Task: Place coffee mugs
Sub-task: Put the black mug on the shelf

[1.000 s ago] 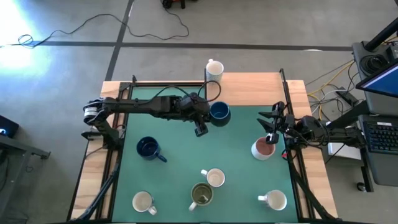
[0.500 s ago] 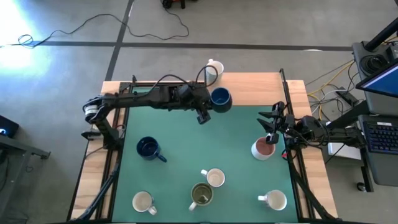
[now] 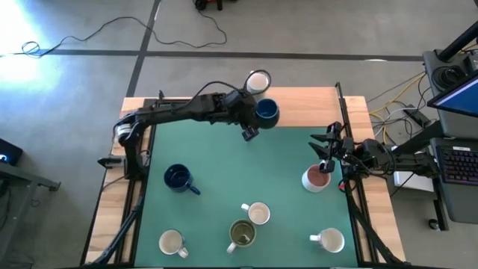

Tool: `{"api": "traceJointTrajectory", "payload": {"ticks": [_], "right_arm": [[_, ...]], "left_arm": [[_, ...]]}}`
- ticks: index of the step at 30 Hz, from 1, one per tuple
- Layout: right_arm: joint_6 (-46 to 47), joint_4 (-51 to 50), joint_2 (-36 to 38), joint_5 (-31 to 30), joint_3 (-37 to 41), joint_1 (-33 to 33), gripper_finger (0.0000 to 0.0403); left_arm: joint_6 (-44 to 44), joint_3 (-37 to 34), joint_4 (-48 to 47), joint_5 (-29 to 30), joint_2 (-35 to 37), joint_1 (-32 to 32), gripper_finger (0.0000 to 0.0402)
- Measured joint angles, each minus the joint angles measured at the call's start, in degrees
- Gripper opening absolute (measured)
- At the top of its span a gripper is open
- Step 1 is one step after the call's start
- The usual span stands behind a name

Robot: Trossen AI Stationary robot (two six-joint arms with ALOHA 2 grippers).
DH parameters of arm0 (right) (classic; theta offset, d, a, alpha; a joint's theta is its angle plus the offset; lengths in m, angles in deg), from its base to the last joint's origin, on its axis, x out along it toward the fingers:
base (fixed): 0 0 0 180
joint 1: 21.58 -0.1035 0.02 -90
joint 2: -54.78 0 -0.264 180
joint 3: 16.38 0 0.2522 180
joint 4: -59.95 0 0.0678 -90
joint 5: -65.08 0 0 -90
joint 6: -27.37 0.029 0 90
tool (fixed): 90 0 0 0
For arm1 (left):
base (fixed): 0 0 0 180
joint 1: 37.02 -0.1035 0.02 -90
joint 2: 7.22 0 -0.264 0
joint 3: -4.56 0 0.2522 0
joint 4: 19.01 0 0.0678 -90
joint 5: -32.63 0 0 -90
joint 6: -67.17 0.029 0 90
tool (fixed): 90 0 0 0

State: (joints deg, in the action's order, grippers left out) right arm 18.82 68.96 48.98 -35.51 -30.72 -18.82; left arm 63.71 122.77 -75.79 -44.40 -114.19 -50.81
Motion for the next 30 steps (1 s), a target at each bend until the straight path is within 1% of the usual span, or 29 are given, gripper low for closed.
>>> {"api": "traceJointTrajectory", "payload": {"ticks": [5,8,12,17,30], "right_arm": [[0.0,0.0,0.0,0.0,0.0,0.0,0.0123],[0.0,0.0,0.0,0.0,0.0,0.0,0.0123],[0.0,0.0,0.0,0.0,0.0,0.0,0.0123],[0.0,0.0,0.0,0.0,0.0,0.0,0.0123],[0.0,0.0,0.0,0.0,0.0,0.0,0.0123]], "left_arm": [[-2.3,7.4,-7.9,0.5,-3.7,0.2,0.0064],[-4.8,10.5,-11.0,2.4,-5.4,0.3,0.0064],[-8.7,13.2,-14.2,3.1,-6.7,0.2,0.0064],[-12.4,13.5,-15.1,4.5,-6.8,0.4,0.0064],[-17.4,13.8,-15.5,6.2,-6.7,0.7,0.0064]]}}
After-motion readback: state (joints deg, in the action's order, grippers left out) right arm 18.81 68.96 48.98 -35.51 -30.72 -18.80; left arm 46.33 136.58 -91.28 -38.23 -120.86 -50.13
